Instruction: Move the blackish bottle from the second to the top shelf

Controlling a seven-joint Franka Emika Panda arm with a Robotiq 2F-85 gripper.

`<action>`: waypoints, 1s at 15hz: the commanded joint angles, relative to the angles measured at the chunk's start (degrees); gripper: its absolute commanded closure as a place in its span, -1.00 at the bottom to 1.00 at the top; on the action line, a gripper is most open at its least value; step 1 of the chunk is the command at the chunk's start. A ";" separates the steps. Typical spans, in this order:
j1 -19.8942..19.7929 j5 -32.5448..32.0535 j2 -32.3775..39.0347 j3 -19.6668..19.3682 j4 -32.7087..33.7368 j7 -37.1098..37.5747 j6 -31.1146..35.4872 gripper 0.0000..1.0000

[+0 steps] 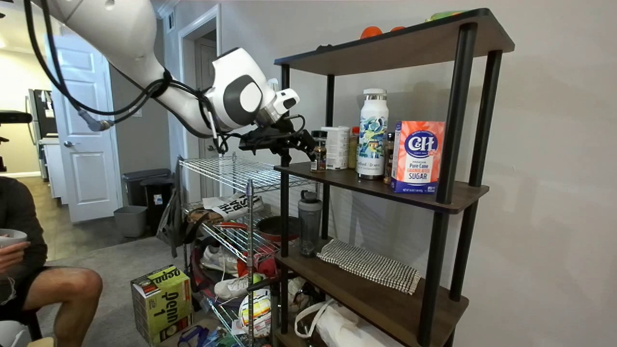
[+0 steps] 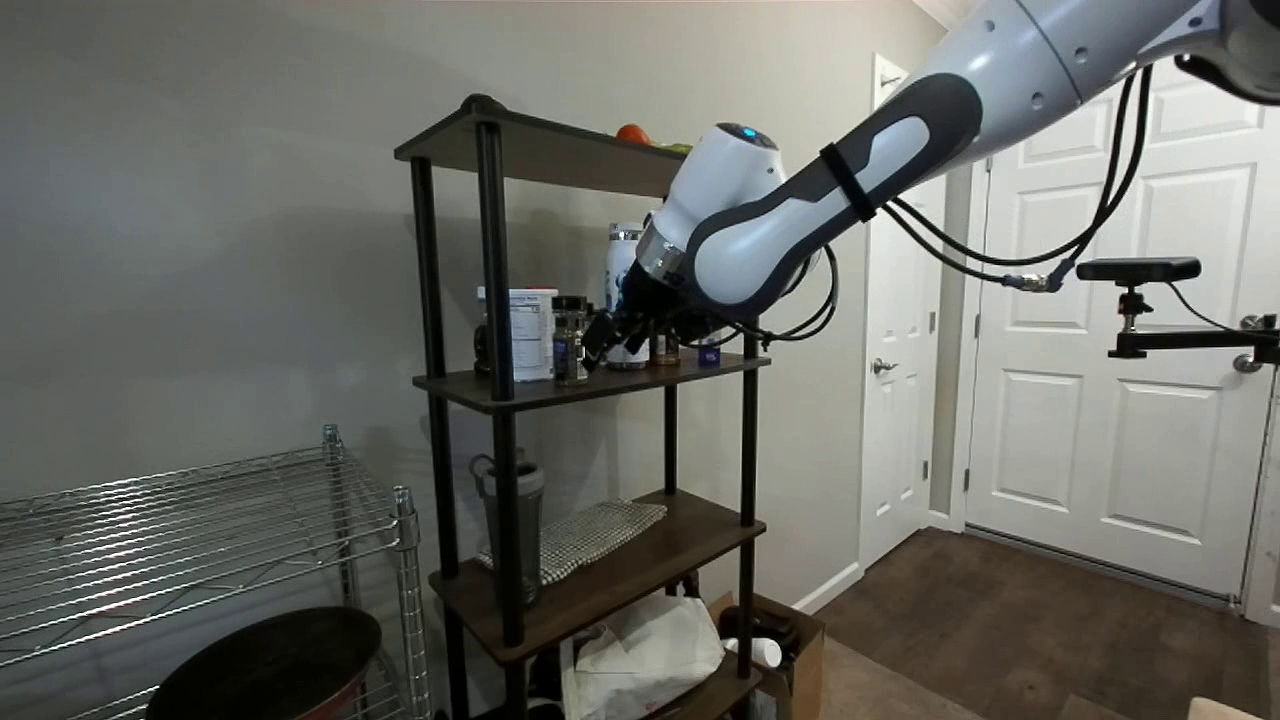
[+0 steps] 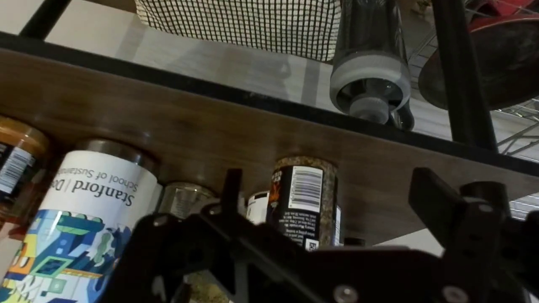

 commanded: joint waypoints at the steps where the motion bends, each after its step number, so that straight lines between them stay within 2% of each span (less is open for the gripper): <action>1: 0.57 -4.94 5.58 -0.92 6.00 3.56 3.81 -1.00; 6: 1.31 -5.82 10.08 -1.92 11.04 6.48 7.74 -1.00; 13: 2.78 -5.56 13.45 -2.90 14.48 7.35 10.10 -1.00; 14: 2.91 -5.62 13.75 -3.00 14.72 7.05 10.53 -0.96; 15: 3.22 -5.67 13.95 -3.33 14.97 7.08 10.77 -0.46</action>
